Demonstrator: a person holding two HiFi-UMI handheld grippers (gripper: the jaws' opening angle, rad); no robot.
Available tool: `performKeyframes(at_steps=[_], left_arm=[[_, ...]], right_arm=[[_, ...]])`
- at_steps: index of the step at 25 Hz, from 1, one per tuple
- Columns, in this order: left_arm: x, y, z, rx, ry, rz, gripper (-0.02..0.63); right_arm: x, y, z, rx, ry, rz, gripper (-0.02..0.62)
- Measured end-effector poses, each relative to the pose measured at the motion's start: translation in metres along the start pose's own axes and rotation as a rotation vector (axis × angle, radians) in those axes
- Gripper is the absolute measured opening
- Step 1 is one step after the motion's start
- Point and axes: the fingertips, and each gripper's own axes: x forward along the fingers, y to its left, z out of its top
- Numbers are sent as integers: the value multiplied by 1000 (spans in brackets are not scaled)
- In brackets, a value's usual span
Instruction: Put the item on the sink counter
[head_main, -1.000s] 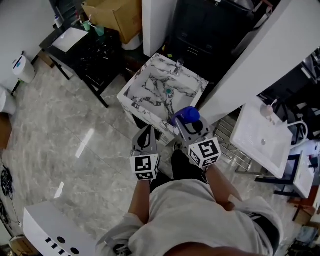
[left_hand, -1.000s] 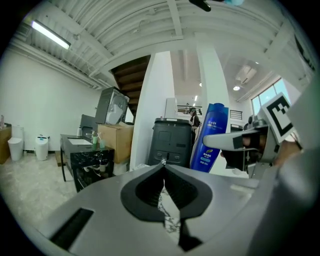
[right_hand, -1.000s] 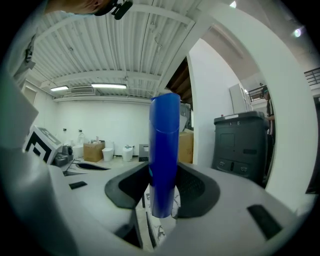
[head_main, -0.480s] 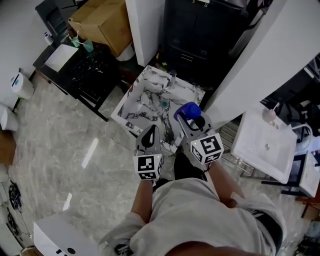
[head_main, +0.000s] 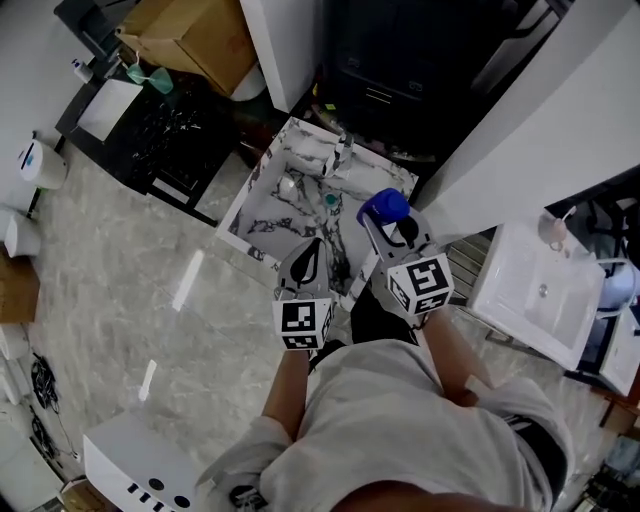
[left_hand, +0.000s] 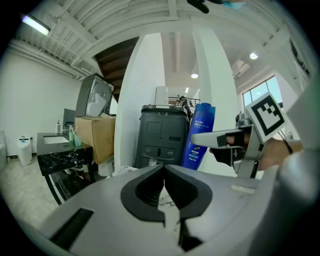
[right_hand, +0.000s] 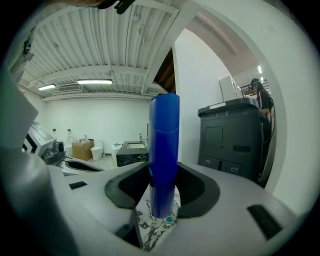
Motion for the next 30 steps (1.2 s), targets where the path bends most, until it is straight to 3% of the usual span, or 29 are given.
performKeyframes(at_steps=[14, 30], left_arm=[[40, 8, -46, -13, 133, -8, 11], [90, -8, -48, -12, 161, -57, 11]], right_arm=[[41, -33, -70, 68, 110, -6, 156], [59, -67, -93, 62, 148, -14, 156]])
